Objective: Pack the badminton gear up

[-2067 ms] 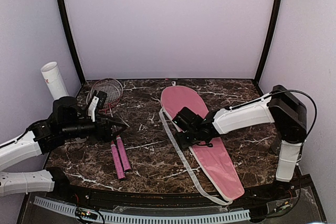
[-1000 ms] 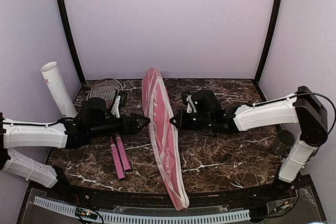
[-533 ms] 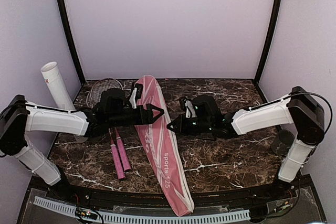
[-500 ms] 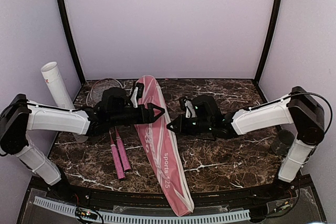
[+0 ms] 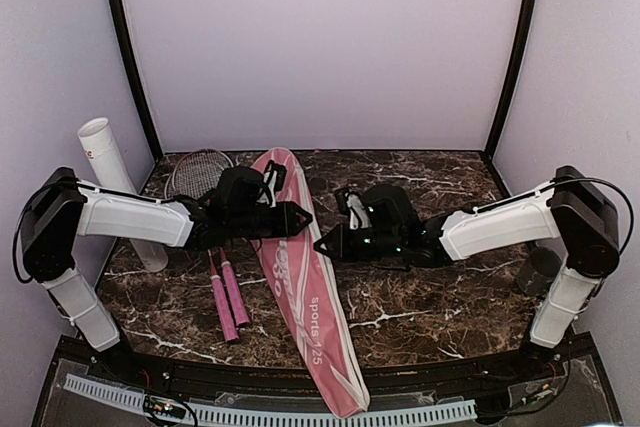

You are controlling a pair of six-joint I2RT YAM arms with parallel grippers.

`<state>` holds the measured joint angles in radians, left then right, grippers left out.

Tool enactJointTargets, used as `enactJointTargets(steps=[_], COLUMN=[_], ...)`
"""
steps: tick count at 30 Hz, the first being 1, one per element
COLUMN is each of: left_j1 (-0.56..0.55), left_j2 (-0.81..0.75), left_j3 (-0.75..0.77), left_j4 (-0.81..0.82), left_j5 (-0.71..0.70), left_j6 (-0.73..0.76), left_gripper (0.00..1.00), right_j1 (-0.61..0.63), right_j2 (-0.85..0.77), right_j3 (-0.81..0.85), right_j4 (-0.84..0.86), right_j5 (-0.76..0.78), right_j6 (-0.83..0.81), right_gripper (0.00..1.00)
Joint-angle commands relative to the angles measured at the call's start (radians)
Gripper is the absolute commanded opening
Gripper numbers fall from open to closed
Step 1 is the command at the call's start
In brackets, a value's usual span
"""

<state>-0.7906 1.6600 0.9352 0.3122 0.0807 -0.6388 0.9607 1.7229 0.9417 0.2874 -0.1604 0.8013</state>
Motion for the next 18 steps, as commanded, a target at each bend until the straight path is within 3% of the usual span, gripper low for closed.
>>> enactJointTargets(steps=[1, 11, 15, 18], left_j1=[-0.006, -0.006, -0.006, -0.006], left_j2=[0.014, 0.070, 0.078, 0.081], left_j3=[0.034, 0.069, 0.096, 0.111], left_j4=[-0.037, 0.037, 0.037, 0.027], left_j5=[-0.023, 0.051, 0.080, 0.101], left_j6=[0.007, 0.044, 0.080, 0.102], left_gripper=[0.32, 0.00, 0.00, 0.00], right_j1=[0.017, 0.019, 0.001, -0.012], right_j2=[-0.035, -0.068, -0.084, -0.104], right_j3=[0.015, -0.002, -0.042, -0.088], right_j4=[0.005, -0.060, -0.073, -0.030], right_j5=[0.009, 0.121, 0.159, 0.144], right_j6=[-0.040, 0.026, 0.084, 0.106], right_gripper=[0.00, 0.01, 0.32, 0.45])
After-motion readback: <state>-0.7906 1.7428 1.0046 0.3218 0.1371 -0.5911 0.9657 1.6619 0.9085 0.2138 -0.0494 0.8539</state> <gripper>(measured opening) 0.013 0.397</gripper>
